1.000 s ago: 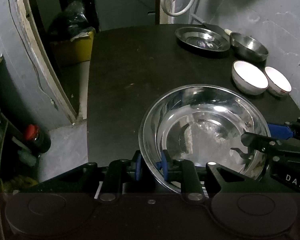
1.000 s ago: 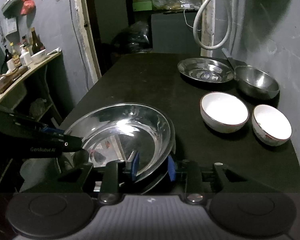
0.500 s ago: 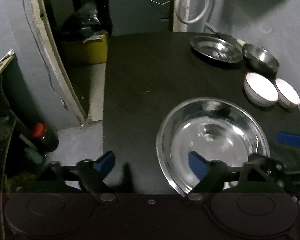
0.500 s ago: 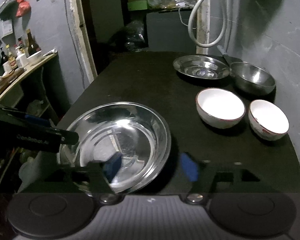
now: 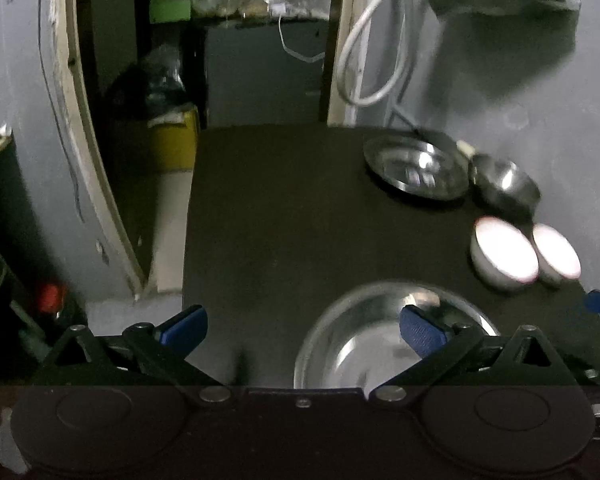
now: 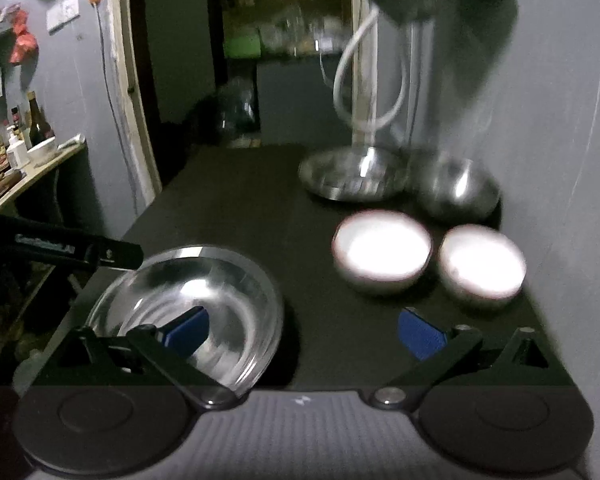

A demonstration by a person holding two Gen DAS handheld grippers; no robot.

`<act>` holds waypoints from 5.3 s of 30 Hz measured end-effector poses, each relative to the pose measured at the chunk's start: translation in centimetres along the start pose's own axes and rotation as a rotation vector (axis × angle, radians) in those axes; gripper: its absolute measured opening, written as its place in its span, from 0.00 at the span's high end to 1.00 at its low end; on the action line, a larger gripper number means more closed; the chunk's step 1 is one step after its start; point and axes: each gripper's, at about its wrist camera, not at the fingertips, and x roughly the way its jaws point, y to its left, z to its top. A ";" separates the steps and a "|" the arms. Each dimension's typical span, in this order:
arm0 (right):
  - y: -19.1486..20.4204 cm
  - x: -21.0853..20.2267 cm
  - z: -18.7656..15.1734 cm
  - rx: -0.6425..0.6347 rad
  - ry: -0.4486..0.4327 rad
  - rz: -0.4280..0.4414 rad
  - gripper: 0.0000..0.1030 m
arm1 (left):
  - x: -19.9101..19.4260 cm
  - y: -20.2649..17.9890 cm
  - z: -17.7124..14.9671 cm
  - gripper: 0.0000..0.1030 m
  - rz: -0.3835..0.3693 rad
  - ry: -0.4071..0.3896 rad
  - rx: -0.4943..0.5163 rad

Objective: Organize plates and bowls
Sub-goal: 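Move the left gripper to the steel plate with the blue label, then grasp the plate rim with the left gripper and lift it, then lower the plate into the steel basin and open the left gripper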

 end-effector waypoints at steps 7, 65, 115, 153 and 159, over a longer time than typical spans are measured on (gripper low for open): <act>-3.4 2.2 4.3 0.092 -0.066 0.011 0.00 | 3.2 -0.1 4.9 0.01 -0.048 -0.080 -0.011; -7.0 17.0 7.0 0.382 0.092 0.075 0.69 | 17.6 -1.2 11.0 0.80 -0.294 0.122 -0.128; -0.2 0.3 -0.2 0.271 0.107 0.332 0.69 | -3.3 -0.1 -2.2 0.75 -0.106 0.040 -0.113; 0.8 -0.4 -1.3 0.211 0.214 0.321 0.68 | -2.4 -2.5 -4.4 0.62 -0.003 0.169 -0.022; 1.2 -0.5 -1.1 0.169 0.222 0.316 0.66 | -2.4 -2.9 -4.5 0.61 0.034 0.178 -0.008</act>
